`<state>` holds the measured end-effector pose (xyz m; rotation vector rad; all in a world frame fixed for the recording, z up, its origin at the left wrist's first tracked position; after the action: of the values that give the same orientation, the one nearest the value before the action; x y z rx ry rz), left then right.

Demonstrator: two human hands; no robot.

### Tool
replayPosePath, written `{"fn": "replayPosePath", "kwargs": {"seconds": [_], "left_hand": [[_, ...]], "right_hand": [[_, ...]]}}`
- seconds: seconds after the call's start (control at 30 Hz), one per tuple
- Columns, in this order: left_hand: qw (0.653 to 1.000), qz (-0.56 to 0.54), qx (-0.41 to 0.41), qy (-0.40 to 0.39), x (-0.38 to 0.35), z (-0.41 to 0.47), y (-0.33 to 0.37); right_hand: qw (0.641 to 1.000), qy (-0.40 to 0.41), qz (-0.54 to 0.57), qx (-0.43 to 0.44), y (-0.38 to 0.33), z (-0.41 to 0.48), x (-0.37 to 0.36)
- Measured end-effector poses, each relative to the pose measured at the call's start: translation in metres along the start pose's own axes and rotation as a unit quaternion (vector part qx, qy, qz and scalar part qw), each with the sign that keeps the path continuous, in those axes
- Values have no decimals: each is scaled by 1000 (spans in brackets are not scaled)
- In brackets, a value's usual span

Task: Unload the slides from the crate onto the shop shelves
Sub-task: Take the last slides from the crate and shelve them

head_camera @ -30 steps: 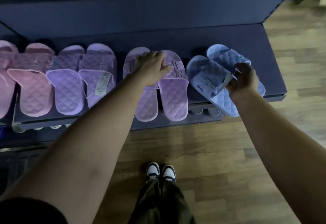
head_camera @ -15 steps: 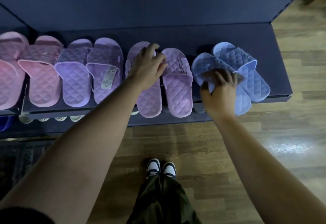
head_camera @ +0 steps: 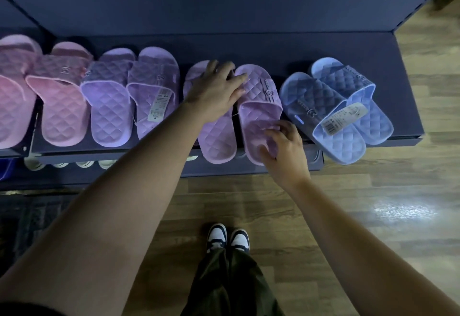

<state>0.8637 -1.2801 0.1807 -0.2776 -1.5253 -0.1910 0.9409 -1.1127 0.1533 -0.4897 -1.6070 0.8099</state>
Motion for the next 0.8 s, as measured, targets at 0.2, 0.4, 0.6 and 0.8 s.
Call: {"fn": "replayPosePath", "kwargs": {"seconds": [0.2, 0.4, 0.6, 0.8], "left_hand": [[977, -75, 180, 89, -3, -96, 7], [957, -160, 242, -14, -42, -145, 33], [957, -177, 230, -6, -52, -127, -4], [951, -191, 241, -35, -52, -114, -18]], "right_hand": [[1000, -6, 11, -6, 0, -11, -12], [999, -13, 10, -33, -4, -3, -18], [1000, -5, 12, -17, -12, 28, -25], [999, -29, 3, -32, -14, 55, -44]]}}
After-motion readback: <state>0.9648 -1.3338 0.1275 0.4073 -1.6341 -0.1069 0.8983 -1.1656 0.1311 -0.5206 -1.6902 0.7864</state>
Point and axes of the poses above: each hand's wrist, its own z-axis towards the middle knuckle, its own x-axis out of the back of the hand, y = z × x, the point moved 9 cm from there along z, towards the middle knuckle, and after that the axes turned 10 degrees about z, right-handed, at the moved point
